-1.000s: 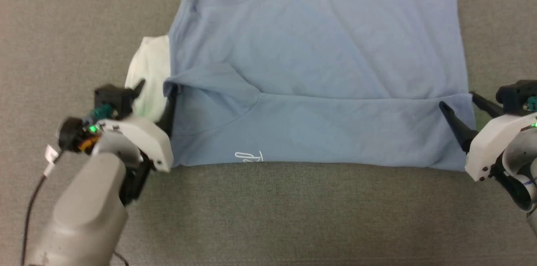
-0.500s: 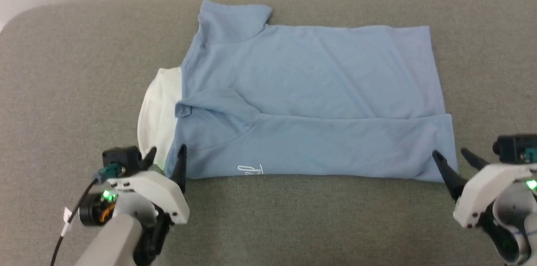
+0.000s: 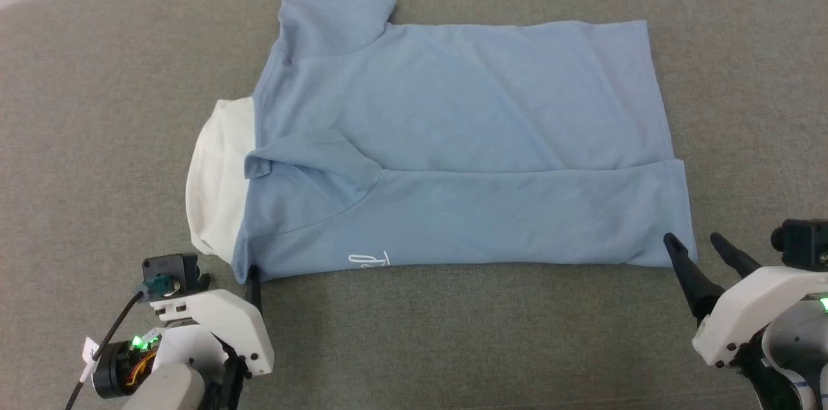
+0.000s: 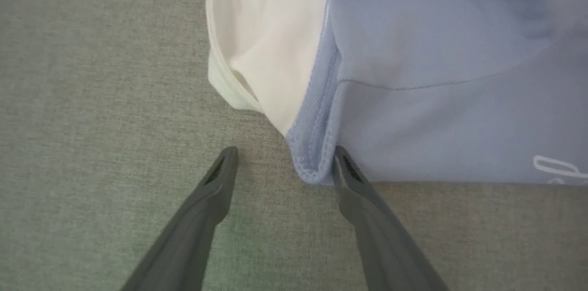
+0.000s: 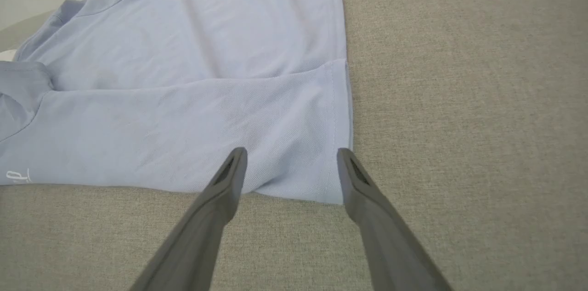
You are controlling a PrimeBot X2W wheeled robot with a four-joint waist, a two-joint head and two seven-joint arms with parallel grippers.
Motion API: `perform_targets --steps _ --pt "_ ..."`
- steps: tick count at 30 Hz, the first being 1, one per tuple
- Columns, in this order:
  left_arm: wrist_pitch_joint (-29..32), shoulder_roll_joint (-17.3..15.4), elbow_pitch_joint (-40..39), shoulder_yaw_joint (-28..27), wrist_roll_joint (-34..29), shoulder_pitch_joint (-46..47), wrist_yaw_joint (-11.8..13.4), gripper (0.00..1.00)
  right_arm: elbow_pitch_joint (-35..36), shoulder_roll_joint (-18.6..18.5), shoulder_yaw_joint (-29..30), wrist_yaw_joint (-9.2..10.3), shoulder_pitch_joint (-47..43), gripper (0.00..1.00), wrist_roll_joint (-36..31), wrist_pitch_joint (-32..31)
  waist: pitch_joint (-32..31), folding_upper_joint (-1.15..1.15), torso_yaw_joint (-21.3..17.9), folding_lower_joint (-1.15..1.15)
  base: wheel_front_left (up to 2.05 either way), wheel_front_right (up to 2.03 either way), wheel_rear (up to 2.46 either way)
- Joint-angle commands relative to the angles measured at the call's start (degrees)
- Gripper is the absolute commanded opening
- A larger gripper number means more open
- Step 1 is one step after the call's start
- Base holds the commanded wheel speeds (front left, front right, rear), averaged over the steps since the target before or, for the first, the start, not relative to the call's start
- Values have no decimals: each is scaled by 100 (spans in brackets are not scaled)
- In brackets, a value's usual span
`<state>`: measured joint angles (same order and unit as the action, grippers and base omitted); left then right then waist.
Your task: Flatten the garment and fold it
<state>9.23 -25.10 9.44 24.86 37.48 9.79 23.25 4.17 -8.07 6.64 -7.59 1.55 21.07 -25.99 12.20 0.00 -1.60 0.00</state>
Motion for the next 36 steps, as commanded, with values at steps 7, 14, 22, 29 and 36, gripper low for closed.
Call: perform_targets --steps 7,14,22,29,36 --pt "489 71 298 281 178 45 -293 100 348 62 179 10 -71 100 -146 -118 310 0 -95 0 0 0 0" --pt "282 298 525 323 289 121 -491 0 350 -22 282 10 -60 100 -320 -225 219 0 94 0 0 0 0" --pt "-369 391 216 124 294 108 -544 0 70 -116 581 10 143 100 -942 -484 7 0 356 0 0 0 0" --pt "-604 380 -252 133 220 87 -574 0 -764 59 719 10 520 100 -1261 -775 107 0 541 0 0 0 0" --pt "-626 353 -330 188 186 106 -602 0 -1465 191 767 10 734 64 -1381 -799 250 0 615 0 0 0 0"
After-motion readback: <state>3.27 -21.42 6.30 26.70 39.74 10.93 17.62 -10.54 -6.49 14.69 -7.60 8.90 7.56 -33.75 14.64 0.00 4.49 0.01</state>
